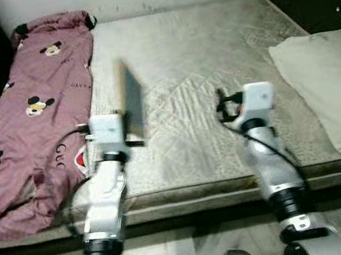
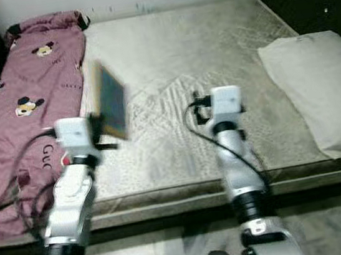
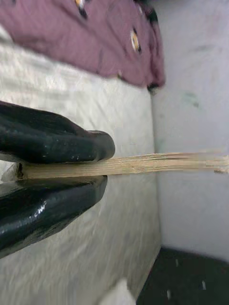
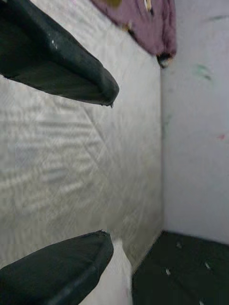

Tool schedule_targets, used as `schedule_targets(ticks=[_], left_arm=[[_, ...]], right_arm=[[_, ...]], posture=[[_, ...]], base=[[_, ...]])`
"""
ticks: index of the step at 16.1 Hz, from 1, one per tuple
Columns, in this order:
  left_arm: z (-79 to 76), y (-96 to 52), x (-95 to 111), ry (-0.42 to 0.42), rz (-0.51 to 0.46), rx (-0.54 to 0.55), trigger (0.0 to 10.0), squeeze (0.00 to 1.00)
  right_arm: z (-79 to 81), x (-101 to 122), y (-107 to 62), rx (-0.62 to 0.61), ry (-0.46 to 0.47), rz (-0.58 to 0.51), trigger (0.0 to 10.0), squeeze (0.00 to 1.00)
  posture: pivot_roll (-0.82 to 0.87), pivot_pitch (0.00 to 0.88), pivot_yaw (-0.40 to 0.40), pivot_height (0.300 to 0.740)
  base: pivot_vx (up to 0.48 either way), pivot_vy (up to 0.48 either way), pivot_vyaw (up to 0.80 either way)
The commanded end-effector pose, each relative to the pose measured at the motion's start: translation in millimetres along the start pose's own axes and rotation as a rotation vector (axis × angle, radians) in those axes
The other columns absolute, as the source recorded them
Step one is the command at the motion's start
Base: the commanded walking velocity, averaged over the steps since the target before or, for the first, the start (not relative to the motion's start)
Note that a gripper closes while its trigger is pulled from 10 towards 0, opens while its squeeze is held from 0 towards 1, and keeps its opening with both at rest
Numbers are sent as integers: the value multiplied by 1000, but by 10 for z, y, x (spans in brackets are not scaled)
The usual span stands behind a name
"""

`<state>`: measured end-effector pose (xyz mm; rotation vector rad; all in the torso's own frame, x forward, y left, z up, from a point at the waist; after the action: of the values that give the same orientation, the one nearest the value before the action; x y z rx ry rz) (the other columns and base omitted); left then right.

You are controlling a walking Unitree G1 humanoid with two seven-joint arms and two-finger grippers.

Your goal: Clean up the room

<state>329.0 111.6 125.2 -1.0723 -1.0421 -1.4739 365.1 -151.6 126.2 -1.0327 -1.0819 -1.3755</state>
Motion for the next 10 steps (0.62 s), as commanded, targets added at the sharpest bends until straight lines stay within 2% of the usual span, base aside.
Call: schedule_targets(ticks=[1,4,7,10], left_arm=[[108,12,109,-2,-53,27,10000,0],[102,5,120,-18,-63,18,10000,0],[82,5,135,-29,-74,4,10000,0],[80,11,135,-31,-75,-1,10000,0]], right_arm=[[100,17,11,27,10,-4,10000,0],[99,20,12,27,7,-6,10000,0],[96,22,16,26,5,-6,10000,0],[95,23,23,27,5,-7,10000,0]], posture=[[-106,0,27,740],[-107,0,26,740],[-109,0,28,740],[-107,0,26,740]], base=[[0,0,0],[0,0,-602],[262,0,-450],[292,0,0]])
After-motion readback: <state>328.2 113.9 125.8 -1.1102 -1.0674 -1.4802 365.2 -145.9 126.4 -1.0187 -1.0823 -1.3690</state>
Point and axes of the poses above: a point about 5 cm out from each wrist's last joint towards the gripper, its own y axis pointing out of the wrist towards the gripper, its own x axis along the axis of the wrist's last joint, z = x × y, the point moved 3 cm from there along y, pointing out of the wrist towards the gripper, and after that the axes turned 14 degrees about y, right-handed, at the moved point
